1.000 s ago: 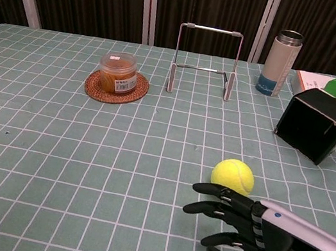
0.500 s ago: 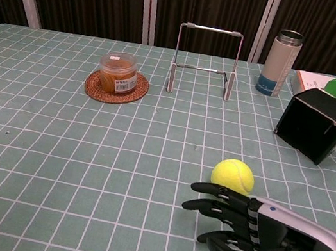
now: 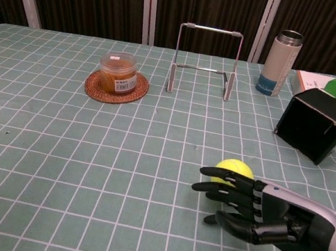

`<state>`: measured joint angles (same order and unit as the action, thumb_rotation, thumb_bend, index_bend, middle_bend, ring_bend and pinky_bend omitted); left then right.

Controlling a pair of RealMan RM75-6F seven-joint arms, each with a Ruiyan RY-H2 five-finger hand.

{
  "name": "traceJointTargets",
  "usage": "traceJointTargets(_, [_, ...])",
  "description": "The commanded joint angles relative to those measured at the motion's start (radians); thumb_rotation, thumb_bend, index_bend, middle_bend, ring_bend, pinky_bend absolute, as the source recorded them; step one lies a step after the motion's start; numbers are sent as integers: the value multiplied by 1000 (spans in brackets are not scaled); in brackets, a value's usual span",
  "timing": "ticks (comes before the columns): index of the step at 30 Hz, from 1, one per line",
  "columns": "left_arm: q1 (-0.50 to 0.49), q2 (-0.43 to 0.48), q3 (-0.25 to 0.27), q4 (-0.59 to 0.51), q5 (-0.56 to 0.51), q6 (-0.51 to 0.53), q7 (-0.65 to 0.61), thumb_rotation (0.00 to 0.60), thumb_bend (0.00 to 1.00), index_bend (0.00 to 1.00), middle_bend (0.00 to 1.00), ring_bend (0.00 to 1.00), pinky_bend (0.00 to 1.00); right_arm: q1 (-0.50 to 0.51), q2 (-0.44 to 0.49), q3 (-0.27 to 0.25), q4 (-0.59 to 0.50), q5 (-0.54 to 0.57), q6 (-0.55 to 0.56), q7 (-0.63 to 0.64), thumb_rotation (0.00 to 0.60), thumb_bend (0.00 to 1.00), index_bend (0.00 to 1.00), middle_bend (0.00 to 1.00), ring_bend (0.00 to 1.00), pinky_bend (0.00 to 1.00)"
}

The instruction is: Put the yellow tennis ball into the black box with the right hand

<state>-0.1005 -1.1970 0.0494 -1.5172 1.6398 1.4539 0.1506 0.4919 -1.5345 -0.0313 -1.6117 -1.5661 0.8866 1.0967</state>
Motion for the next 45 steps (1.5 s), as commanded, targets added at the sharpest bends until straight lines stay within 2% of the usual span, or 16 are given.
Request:
traceJointTargets(1, [-1,-5,-4,4,-3,2,3,600,143,0,0,32,24,13,-4,7,31,-1,0,28,600,515,51,126,0,151])
traceJointTargets(18, [-17,-14,-20,5,-50,-37,19,600,145,0,0,32,24,56,13,20,89,-14,4,225,600,516,0,98,0,151])
traceJointTargets(33, [-26,-14,-21,2,-67,-56,22,600,145,0,0,32,24,95,-8,20,92,-8,-2,297,600,515,0,92,0,151])
traceJointTargets(45, [-34,-18,-27,7,-88,-72,28,600,145,0,0,32,24,126,-43,51,167,20,-9,352,600,515,0,92,0,151])
